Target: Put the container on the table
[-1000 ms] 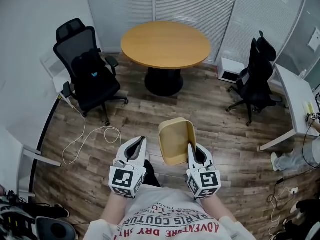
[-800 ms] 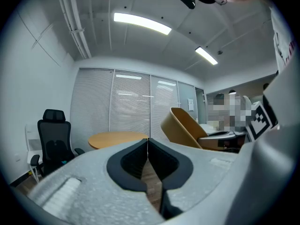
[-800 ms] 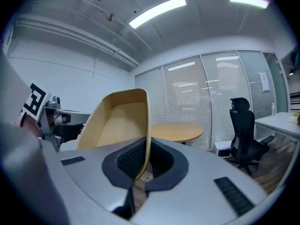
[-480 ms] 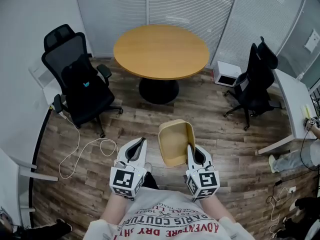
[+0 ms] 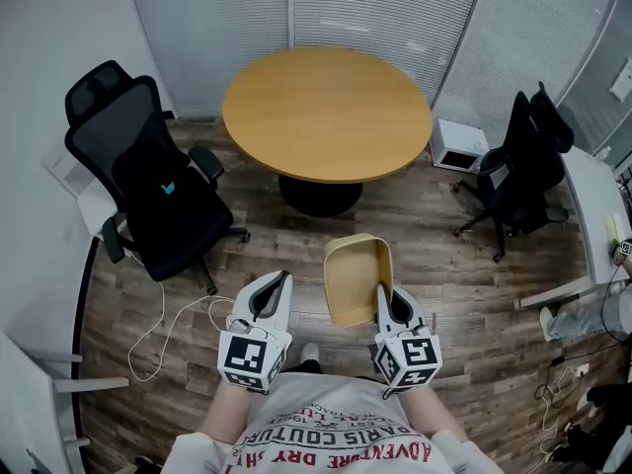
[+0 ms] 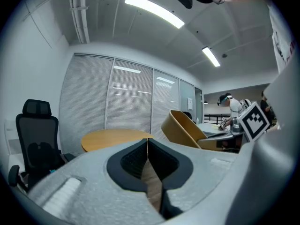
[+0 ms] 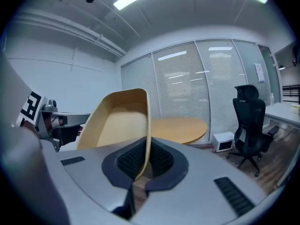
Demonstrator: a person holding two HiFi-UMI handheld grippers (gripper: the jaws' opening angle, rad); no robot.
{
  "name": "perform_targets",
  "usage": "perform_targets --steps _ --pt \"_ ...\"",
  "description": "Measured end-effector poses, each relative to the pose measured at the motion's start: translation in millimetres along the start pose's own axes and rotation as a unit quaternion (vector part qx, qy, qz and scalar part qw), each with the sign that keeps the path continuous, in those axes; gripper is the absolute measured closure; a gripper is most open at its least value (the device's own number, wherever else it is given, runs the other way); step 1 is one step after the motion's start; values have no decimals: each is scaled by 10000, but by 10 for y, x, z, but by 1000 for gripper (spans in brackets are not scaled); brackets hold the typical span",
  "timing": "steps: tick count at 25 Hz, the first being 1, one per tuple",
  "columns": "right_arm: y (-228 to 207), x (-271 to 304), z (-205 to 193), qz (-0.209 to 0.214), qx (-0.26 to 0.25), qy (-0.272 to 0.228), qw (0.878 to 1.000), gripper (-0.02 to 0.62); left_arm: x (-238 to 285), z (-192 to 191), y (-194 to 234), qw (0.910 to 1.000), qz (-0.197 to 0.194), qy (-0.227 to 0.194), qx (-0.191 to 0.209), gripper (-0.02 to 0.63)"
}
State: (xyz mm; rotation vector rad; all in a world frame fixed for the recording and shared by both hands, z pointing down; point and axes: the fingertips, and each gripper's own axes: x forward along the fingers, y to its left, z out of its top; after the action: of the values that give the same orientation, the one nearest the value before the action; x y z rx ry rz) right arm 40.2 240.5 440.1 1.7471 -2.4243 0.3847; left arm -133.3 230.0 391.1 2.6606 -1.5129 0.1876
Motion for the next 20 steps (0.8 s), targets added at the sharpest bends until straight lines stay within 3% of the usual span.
perform_targets --steps 5,12,16,20 --pt "16 381 98 -70 -217 29 9997 584 272 -20 323 9999 -57 78 -35 594" --pt "-292 928 200 -42 -219 13 9998 584 762 -132 553 9998 26 177 -96 594" --pt "-555 1452 284 237 -80 33 9997 584 1166 -77 697 9993 342 156 -39 594" --pt "-794 2006 508 660 -268 1 9975 584 1690 116 899 9968 793 28 22 594"
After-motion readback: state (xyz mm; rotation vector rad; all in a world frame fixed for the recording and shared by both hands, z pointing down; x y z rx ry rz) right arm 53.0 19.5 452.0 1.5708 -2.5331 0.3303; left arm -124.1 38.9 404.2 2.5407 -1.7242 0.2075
